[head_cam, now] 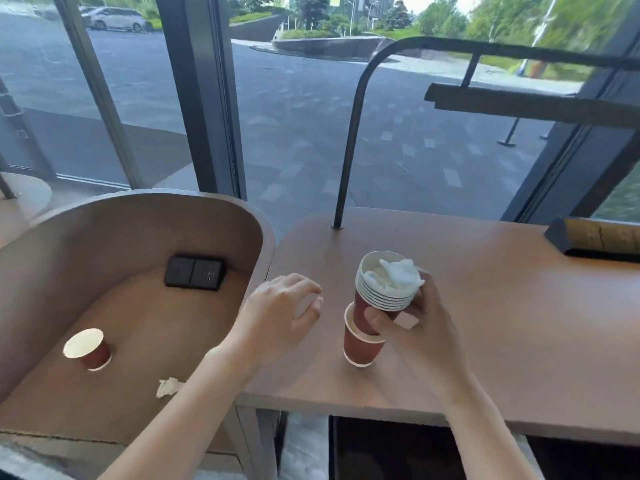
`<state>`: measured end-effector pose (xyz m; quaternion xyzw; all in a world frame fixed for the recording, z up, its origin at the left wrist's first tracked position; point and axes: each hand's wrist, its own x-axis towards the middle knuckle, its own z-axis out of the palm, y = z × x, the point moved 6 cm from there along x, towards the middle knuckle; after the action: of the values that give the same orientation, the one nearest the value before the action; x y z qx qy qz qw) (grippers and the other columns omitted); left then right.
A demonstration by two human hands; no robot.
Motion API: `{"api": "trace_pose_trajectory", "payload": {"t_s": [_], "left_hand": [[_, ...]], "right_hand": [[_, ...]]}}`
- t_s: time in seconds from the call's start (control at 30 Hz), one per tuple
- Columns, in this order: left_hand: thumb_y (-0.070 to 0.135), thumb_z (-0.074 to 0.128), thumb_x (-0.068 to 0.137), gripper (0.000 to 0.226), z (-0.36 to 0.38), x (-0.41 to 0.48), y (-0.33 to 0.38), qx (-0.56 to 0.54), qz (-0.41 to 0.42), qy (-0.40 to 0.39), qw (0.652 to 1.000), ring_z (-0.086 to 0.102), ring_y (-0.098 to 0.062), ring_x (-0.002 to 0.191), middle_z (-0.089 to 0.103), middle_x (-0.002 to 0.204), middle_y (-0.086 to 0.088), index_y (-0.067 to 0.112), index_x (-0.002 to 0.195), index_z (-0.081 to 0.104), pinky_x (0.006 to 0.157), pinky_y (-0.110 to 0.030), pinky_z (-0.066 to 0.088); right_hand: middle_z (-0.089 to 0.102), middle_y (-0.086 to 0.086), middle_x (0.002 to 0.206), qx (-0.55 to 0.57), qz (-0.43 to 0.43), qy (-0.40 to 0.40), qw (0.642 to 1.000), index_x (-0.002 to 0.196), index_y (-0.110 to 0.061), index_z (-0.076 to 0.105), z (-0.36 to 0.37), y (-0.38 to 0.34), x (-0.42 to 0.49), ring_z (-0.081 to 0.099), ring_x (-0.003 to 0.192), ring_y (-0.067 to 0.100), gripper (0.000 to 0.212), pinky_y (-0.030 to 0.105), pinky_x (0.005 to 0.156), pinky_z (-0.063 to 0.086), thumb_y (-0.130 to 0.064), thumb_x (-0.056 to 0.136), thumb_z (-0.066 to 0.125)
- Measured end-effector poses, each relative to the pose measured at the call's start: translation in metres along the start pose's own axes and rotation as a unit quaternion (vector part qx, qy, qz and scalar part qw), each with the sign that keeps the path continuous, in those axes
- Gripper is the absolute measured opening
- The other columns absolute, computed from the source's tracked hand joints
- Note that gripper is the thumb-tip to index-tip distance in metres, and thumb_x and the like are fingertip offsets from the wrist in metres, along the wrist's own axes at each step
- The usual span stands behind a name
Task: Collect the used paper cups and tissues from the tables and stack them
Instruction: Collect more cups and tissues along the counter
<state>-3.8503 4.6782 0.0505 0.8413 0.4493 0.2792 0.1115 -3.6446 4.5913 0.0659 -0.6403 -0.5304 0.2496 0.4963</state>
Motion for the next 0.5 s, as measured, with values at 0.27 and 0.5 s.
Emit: {"api": "trace_pose_trajectory", "payload": {"t_s": [0.27,0.5], "left_hand": [[0.053,0.035,0.092,0.044,0.016,0.003,0.009,-0.022,0.037,-0.041,0.998,0.06,-0.009,0.102,0.065,0.112,0.017,0.03,0.109,0.068,0.089,-0.032,0.047],[0.053,0.036,0.093,0.043,0.019,-0.007,-0.004,-0.019,0.036,-0.054,0.998,0.059,-0.007,0.101,0.064,0.112,0.018,0.03,0.109,0.068,0.09,-0.031,0.047]], "right_hand": [[0.06,-0.045,0.114,-0.025,0.03,0.026,0.999,0.12,-0.059,0.049,0.008,0.018,-0.017,0.065,0.104,-0.011,0.07,0.02,0.086,0.052,-0.028,0.073,0.09],[0.063,-0.034,0.123,-0.012,0.043,0.016,0.999,0.122,-0.057,0.053,0.025,0.041,-0.03,0.06,0.116,-0.006,0.068,0.019,0.096,0.048,-0.024,0.075,0.09]]}}
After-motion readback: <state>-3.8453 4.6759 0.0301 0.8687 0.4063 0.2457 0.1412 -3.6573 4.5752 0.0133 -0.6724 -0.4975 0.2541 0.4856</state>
